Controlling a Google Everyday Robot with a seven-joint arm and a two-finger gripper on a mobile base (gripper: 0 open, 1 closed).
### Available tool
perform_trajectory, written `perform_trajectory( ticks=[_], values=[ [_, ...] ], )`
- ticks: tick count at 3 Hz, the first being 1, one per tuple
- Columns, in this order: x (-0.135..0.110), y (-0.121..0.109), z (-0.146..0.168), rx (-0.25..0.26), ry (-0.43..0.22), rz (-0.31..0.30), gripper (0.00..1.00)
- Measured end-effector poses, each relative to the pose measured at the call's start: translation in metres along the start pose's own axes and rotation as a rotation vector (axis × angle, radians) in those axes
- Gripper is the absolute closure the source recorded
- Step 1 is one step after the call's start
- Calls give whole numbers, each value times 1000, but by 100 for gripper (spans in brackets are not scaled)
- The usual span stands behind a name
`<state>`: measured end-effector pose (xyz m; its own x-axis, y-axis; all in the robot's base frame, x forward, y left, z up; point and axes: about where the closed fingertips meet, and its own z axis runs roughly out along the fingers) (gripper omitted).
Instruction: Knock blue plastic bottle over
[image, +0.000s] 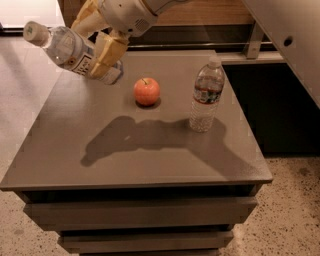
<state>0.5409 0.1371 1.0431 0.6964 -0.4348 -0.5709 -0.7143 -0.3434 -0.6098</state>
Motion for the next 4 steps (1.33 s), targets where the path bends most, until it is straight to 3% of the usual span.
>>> perform_trajectory(
  ticks=[3,4],
  values=[
    [15,34,47,-336,338,-210,100],
    [26,41,61,-417,417,-248,100]
  ],
)
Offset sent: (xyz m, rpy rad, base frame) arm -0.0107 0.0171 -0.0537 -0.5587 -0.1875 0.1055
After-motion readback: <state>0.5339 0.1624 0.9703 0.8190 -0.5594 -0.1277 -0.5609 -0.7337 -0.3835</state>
